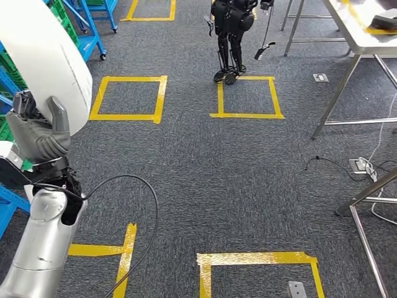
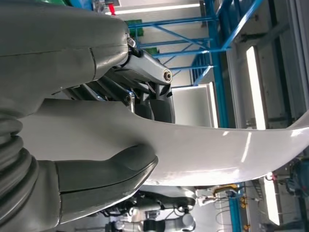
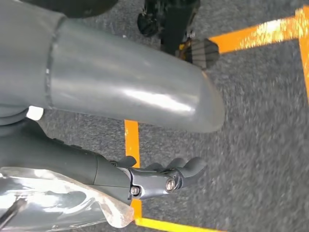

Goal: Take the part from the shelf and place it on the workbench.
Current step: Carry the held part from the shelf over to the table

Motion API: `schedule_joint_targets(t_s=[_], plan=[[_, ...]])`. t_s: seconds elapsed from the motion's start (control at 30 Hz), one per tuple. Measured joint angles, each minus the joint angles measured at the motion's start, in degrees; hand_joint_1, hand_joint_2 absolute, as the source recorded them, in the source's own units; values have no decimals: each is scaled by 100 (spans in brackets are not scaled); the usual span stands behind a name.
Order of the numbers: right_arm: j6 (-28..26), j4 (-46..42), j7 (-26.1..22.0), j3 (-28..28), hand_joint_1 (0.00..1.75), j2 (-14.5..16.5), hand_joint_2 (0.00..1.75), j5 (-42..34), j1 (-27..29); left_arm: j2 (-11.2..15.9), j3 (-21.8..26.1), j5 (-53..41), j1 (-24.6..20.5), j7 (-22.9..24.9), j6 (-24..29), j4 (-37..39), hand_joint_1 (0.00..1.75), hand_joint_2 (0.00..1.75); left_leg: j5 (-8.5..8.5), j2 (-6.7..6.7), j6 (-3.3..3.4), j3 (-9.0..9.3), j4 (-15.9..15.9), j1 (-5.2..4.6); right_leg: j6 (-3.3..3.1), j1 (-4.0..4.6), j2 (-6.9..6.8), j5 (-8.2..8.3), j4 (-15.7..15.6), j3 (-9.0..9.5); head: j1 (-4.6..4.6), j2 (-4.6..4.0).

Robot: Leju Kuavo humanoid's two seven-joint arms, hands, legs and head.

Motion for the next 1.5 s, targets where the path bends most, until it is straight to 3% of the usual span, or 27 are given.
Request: schedule_joint_targets(t_s=[0.07, 0.13, 0.17, 0.2, 0.23, 0.3, 0.37, 0.43, 0.5, 0.57, 0.67, 0.73, 0.77, 0.87, 0.93, 1.0, 1.07, 1.1, 1.17, 1.2, 1.23, 1.27, 1.3, 1.33, 1.4, 1.47, 1.5], plan=[[-61, -8, -34, -33, 0, 58, 0, -3, 12, 23, 30, 139, 71, -151, 58, -4, 175, 175, -233, -186, -46, -112, 327, 30, -71, -15, 113, 4, -17, 26, -16, 0], [-106, -16, -43, -49, 0, 110, 0, 5, 7, 68, 84, 261, 178, -261, 77, -5, 175, 175, -606, -420, -54, -455, 1089, 41, -112, -14, 241, -2, -18, 32, -34, 0], [-113, -17, -42, -50, 0, 136, 0, 10, 7, 89, 105, 291, 238, -285, 80, -5, 175, 175, -736, -466, -50, -642, 1457, 39, -122, -6, 316, -4, -16, 32, -37, 0], [-115, -19, -38, -50, 0, 159, 0, 15, 11, 114, 120, 317, 289, -301, 86, -5, 175, 175, -767, -484, -38, -767, 1674, 36, -128, 6, 390, -5, -11, 33, -38, 0], [-113, -19, -27, -51, 0, 179, 0, 25, 19, 136, 133, 341, 323, -314, 97, -5, 175, 175, -681, -494, -16, -796, 1677, 31, -130, 16, 461, -5, -3, 35, -40, 0], [-112, -20, 4, -51, 0, 208, 0, 61, 26, 178, 175, 413, 357, -356, 127, -14, 175, 175, -243, -563, 47, -569, 1079, 17, -128, 27, 602, -8, 17, 40, -41, 0], [-113, -20, 42, -52, 0, 217, 0, 92, 18, 239, 235, 466, 403, -403, 159, -56, 175, 175, 67, -791, 91, -264, 364, 18, -110, 21, 727, -5, 36, 20, -34, 0], [-114, -20, 88, -58, 0, 217, 0, 103, 13, 306, 280, 476, 497, -430, 186, -121, 175, 175, 96, -937, 87, -165, 114, 8, -57, -6, 835, 17, 46, -33, -34, 0], [-112, -20, 143, -77, 0, 216, 0, 114, 39, 336, 303, 451, 568, -437, 209, -163, 175, 175, 123, -861, 101, -157, 65, -1, 15, -33, 920, 40, 34, -77, -39, 0], [-106, -19, 161, -95, 0, 215, 0, 131, 66, 335, 309, 382, 585, -436, 231, -180, 175, 175, 164, -746, 148, -130, -7, 19, 66, -15, 747, -70, 172, -175, -23, 0], [-65, -19, 65, -100, 0, 215, 0, 169, 24, 334, 301, 289, 621, -421, 259, -191, 175, 175, 183, -538, 180, -118, -42, 10, 123, 2, 300, -550, 1143, -650, 15, 0], [-41, -19, -5, -100, 0, 213, 0, 191, -7, 338, 283, 268, 646, -408, 268, -191, 175, 175, 177, -384, 184, -119, -40, -3, 149, -3, 218, -655, 1594, -863, 13, 0], [-32, -19, -25, -101, 0, 210, 0, 197, -13, 338, 267, 261, 647, -404, 269, -191, 175, 175, 173, -319, 185, -118, -39, -5, 151, -4, 199, -560, 1497, -806, 15, 0], [-12, -19, -53, -103, 0, 193, 0, 207, -49, 337, 231, 253, 634, -389, 264, -192, 175, 175, 148, -154, 156, -99, -37, -23, 101, 30, -19, -113, 344, -159, 14, 0], [-7, -19, -62, -103, 0, 188, 0, 203, -89, 338, 227, 251, 621, -384, 258, -193, 175, 175, 129, -62, 112, -88, -32, -47, 35, 68, -113, -42, -54, 76, 4, 0], [-3, -19, -66, -103, 0, 188, 0, 198, -101, 334, 219, 249, 612, -382, 255, -193, 175, 175, 113, 22, 61, -70, -31, -53, -27, 76, -11, -32, -61, 81, -4, 0], [0, -19, -66, -104, 0, 186, 0, 197, -96, 333, 209, 247, 605, -382, 253, -195, 175, 175, -4, -75, -1, -95, 101, -35, -79, 48, 89, -12, -86, 99, -18, 0], [0, -19, -66, -106, 0, 183, 0, 196, -100, 337, 206, 248, 603, -382, 254, -196, 175, 175, -149, -193, -28, -181, 328, -23, -101, 29, 140, 0, -100, 114, -31, 0], [0, -19, -67, -109, 0, 178, 0, 195, -113, 352, 204, 250, 620, -381, 258, -195, 175, 175, -538, -423, -61, -525, 1104, 0, -123, 14, 256, 4, -104, 123, -58, 0], [0, -19, -67, -109, 0, 177, 0, 196, -117, 360, 203, 252, 634, -380, 259, -193, 175, 175, -674, -463, -69, -703, 1474, 5, -125, 15, 321, 3, -100, 124, -60, 0], [1, -18, -66, -109, 0, 177, 0, 198, -115, 365, 201, 252, 646, -380, 261, -193, 175, 175, -704, -476, -72, -814, 1682, 8, -126, 16, 390, 3, -95, 124, -60, 0], [3, -17, -64, -109, 0, 177, 0, 203, -112, 367, 198, 252, 651, -380, 261, -193, 175, 175, -616, -482, -68, -823, 1666, 9, -124, 15, 460, 2, -88, 125, -61, 0], [5, -15, -63, -109, 0, 177, 0, 209, -110, 368, 197, 252, 650, -380, 261, -193, 175, 175, -419, -504, -59, -724, 1414, 13, -120, 12, 532, -1, -75, 127, -61, 0], [7, -14, -62, -109, 0, 177, 0, 214, -110, 368, 196, 253, 644, -380, 261, -193, 175, 175, -174, -577, -49, -555, 1008, 23, -111, 8, 604, -7, -59, 124, -61, 0], [9, -12, -54, -109, 0, 177, 0, 219, -121, 369, 191, 255, 636, -380, 261, -192, 175, 175, 116, -804, -31, -256, 305, 52, -72, 9, 732, -16, -8, 83, -56, 0], [9, -12, -25, -109, 0, 176, 0, 221, -116, 368, 183, 260, 642, -373, 262, -191, 175, 175, 122, -906, -12, -185, 105, 53, -8, -5, 838, 0, 12, 20, -52, 0], [9, -12, -8, -109, 0, 175, 0, 222, -102, 360, 175, 262, 641, -370, 263, -191, 175, 175, 129, -863, 8, -190, 90, 48, 26, -18, 890, 16, 5, -3, -50, 0]])
